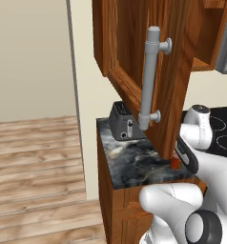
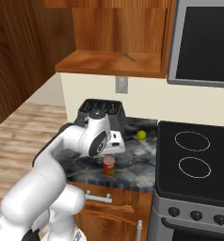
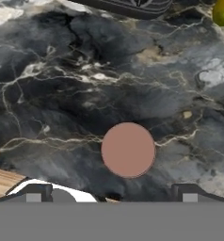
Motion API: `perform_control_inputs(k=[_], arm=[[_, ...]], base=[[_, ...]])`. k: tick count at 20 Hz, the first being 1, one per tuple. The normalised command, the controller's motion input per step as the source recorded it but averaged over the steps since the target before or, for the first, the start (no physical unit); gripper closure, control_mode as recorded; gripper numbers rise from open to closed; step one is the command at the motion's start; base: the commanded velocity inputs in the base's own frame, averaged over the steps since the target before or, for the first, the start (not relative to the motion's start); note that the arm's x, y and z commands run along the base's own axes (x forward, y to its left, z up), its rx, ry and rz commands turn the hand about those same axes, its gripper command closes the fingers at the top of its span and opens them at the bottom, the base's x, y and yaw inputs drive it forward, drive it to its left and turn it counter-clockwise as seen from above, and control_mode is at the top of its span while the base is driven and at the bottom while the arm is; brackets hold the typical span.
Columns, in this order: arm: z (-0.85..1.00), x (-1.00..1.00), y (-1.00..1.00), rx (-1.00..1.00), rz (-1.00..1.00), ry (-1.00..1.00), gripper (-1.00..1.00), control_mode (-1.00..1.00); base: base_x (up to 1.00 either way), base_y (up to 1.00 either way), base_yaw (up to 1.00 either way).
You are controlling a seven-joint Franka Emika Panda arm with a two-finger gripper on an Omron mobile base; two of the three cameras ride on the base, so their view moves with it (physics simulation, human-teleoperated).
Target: Pick the canned food and bar from the counter and place them in the cabinets closest to them.
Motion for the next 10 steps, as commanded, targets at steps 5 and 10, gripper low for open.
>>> perform_control_inputs(k=[5, 10], arm=[[-0.24, 0.17, -0.06, -0.01, 0.0, 0.0, -1.0, -1.0], [-0.23, 0.19, -0.02, 0.0, 0.0, 0.0, -1.0, -1.0]], base=[[0.0, 0.0, 0.0], [0.0, 0.0, 0.0]])
